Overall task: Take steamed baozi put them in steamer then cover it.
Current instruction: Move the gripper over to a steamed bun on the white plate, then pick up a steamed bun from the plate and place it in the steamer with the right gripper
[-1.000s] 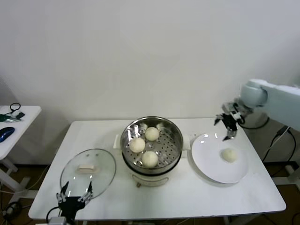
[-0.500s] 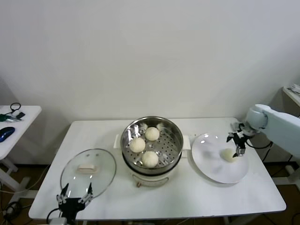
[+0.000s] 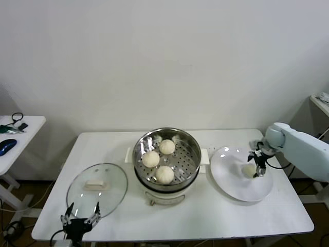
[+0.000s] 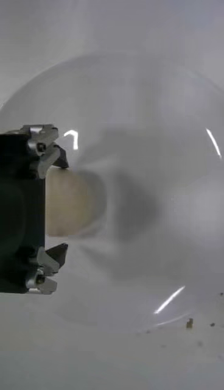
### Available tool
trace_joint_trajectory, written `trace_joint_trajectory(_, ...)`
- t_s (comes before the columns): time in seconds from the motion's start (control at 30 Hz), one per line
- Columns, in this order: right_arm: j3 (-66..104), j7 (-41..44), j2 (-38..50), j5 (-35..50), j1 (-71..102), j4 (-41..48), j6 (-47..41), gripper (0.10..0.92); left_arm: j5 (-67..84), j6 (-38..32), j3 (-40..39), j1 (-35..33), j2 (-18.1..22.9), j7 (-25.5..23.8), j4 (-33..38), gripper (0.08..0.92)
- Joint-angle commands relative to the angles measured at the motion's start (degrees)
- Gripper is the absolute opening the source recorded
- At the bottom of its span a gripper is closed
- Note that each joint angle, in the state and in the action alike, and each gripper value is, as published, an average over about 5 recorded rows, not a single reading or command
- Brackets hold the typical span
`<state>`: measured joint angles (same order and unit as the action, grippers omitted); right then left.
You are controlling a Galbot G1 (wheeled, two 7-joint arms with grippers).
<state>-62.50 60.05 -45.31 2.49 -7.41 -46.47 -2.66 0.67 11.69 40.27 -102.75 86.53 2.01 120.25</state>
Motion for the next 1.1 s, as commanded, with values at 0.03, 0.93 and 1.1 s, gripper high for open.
trace_joint_trajectory(0.03,2.0,-0.1,-1.4,-2.0,2.0,2.6,0.4,0.745,0.0,0.1,0.0,0.2,0.0,0.1,-0.1,0.823)
trace_joint_trajectory(0.93,-36.3,-7.1,-10.0,44.8,-55.9,-44.4,-17.5,0.662,0.1,0.9,-0.8,0.3,-0.6,-0.2,1.6,0.823)
trace_joint_trajectory(1.1,-32.7,-13.7,-13.0,46.0,-47.8,-46.0,-23.1,0.662,0.2,0.9,-0.4,-0.3,-0.7,-0.2,1.9,0.823)
